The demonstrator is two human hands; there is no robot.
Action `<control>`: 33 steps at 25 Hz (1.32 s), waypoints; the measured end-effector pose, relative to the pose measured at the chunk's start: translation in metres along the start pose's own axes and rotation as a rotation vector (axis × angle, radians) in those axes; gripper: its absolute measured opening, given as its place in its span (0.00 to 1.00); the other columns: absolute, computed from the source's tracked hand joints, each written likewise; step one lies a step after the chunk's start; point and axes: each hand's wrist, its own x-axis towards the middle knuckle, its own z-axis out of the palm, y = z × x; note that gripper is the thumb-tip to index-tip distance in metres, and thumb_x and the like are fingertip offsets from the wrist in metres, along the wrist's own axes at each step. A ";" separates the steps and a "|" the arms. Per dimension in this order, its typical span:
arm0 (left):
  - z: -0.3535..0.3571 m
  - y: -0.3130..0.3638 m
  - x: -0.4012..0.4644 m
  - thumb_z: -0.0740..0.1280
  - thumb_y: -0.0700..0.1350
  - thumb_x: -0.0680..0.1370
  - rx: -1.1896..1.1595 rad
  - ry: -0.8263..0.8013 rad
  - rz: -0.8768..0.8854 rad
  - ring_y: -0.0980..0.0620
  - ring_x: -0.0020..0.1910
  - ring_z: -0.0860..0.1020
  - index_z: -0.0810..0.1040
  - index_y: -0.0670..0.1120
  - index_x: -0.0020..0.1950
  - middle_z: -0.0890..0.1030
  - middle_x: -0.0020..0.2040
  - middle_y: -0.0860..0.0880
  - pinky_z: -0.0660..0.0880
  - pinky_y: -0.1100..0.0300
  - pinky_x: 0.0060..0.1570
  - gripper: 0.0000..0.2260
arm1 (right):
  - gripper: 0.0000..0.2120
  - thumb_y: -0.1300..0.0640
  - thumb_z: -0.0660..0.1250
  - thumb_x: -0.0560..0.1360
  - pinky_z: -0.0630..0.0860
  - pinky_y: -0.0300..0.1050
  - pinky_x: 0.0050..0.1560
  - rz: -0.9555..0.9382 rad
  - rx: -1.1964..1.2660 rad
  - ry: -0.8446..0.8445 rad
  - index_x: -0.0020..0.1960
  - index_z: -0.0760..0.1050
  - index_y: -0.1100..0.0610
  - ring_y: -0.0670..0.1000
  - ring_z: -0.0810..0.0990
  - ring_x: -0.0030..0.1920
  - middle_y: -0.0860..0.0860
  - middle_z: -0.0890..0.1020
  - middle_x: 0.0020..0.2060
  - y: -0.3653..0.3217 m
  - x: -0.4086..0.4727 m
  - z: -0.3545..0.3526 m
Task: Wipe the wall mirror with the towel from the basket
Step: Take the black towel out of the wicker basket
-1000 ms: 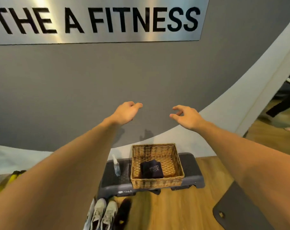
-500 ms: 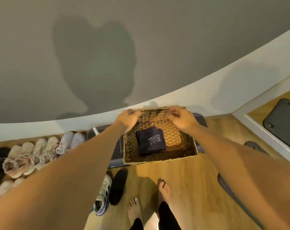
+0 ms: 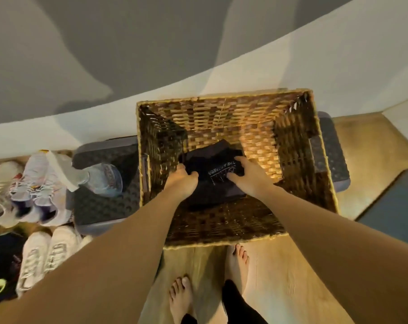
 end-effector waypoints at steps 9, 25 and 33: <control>0.043 -0.013 0.031 0.69 0.53 0.81 -0.256 0.151 -0.039 0.42 0.70 0.74 0.62 0.46 0.79 0.73 0.73 0.44 0.72 0.53 0.65 0.30 | 0.36 0.53 0.72 0.79 0.73 0.55 0.68 0.038 0.068 0.118 0.80 0.57 0.51 0.64 0.73 0.70 0.60 0.67 0.72 0.018 0.042 0.045; -0.100 0.086 -0.162 0.68 0.48 0.82 -0.446 0.294 0.160 0.41 0.66 0.76 0.75 0.45 0.71 0.80 0.65 0.43 0.72 0.50 0.65 0.18 | 0.30 0.60 0.67 0.83 0.69 0.47 0.71 -0.239 0.080 0.218 0.82 0.60 0.50 0.57 0.72 0.74 0.53 0.72 0.75 -0.135 -0.113 -0.129; -0.285 0.225 -0.424 0.71 0.46 0.81 -0.723 0.455 0.483 0.42 0.65 0.77 0.76 0.42 0.68 0.80 0.65 0.44 0.72 0.52 0.65 0.18 | 0.27 0.62 0.65 0.83 0.76 0.49 0.66 -0.482 0.201 0.563 0.78 0.67 0.44 0.53 0.79 0.63 0.53 0.78 0.66 -0.319 -0.326 -0.343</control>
